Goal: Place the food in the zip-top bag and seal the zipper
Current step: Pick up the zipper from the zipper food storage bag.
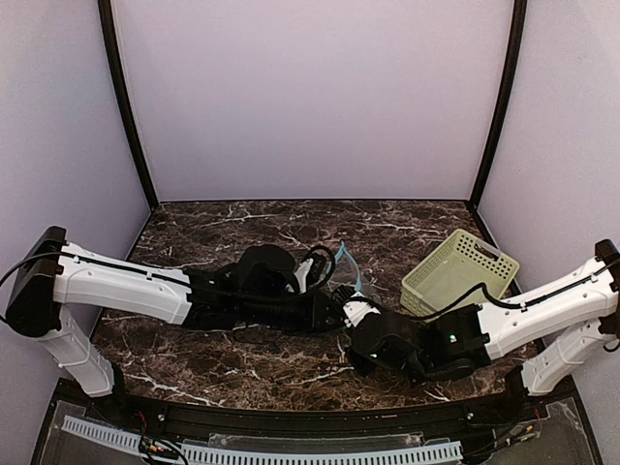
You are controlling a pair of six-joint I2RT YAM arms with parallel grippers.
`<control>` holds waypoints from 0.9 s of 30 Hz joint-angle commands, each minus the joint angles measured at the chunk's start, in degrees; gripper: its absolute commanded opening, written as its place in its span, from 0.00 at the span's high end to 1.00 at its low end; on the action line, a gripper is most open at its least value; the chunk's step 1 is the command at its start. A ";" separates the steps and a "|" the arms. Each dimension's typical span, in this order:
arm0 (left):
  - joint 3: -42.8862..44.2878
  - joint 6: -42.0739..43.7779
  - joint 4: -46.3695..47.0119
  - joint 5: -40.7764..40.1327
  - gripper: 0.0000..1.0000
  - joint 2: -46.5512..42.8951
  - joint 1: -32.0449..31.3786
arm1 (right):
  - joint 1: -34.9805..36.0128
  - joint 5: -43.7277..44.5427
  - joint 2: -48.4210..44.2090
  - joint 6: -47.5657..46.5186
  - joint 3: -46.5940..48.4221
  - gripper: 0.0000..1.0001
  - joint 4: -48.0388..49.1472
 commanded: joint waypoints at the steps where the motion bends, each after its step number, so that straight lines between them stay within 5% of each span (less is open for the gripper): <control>1: 0.85 0.01 0.30 0.45 0.88 0.15 -0.05 | 0.06 1.18 0.67 -0.52 0.44 1.00 1.54; 7: 0.64 -0.22 -0.42 -0.64 0.99 -0.08 0.08 | 0.11 1.04 0.71 -1.22 0.48 1.00 1.57; 27: -1.78 -1.03 -0.67 -3.52 0.99 -2.86 3.32 | 4.70 0.73 -0.13 -6.99 0.57 1.00 1.92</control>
